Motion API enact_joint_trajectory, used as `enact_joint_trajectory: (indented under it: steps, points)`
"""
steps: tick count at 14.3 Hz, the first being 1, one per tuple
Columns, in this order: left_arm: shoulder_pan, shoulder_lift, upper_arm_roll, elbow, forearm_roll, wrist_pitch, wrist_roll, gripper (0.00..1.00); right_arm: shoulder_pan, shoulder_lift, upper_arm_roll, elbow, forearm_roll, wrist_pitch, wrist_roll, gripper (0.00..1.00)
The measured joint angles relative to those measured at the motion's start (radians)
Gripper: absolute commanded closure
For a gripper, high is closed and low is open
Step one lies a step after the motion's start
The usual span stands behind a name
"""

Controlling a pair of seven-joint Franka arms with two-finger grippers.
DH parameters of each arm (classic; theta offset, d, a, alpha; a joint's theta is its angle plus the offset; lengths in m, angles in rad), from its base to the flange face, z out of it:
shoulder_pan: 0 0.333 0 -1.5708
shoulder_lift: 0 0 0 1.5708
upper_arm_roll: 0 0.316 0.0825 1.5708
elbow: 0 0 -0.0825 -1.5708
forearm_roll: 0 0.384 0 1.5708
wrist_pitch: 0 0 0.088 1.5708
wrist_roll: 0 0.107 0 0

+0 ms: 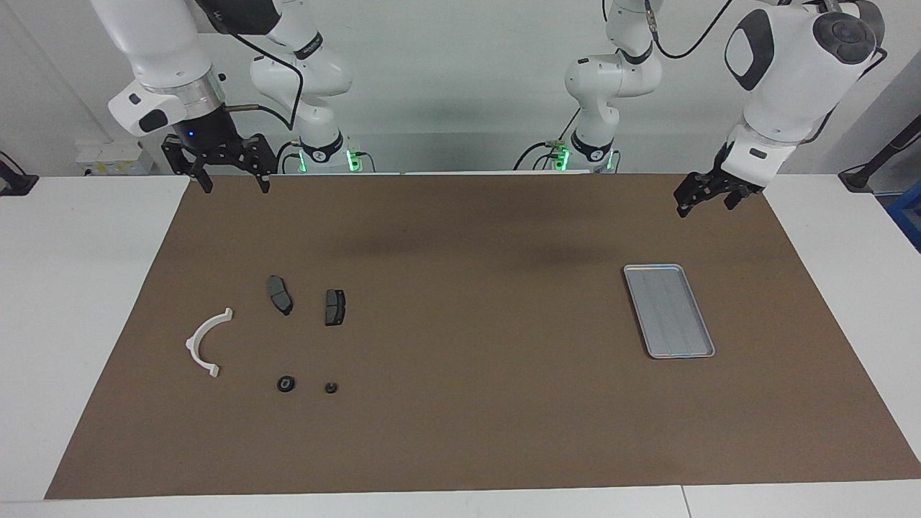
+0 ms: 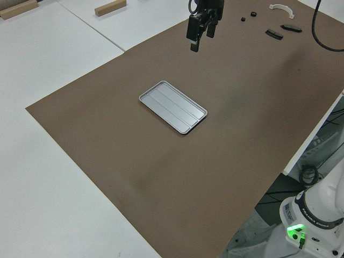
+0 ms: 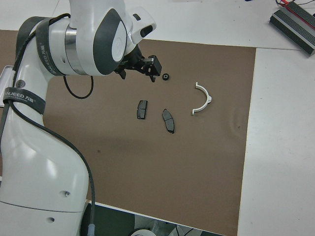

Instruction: Pick bearing gear from pile to tray

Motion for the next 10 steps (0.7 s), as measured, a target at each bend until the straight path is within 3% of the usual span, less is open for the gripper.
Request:
enact_joint_trajectory:
  steps: [10]
  points:
    - [0.0, 0.0, 0.0, 0.0, 0.0, 0.0, 0.0, 0.0, 0.0, -0.012, 0.001, 0.002, 0.005, 0.0, 0.0, 0.0]
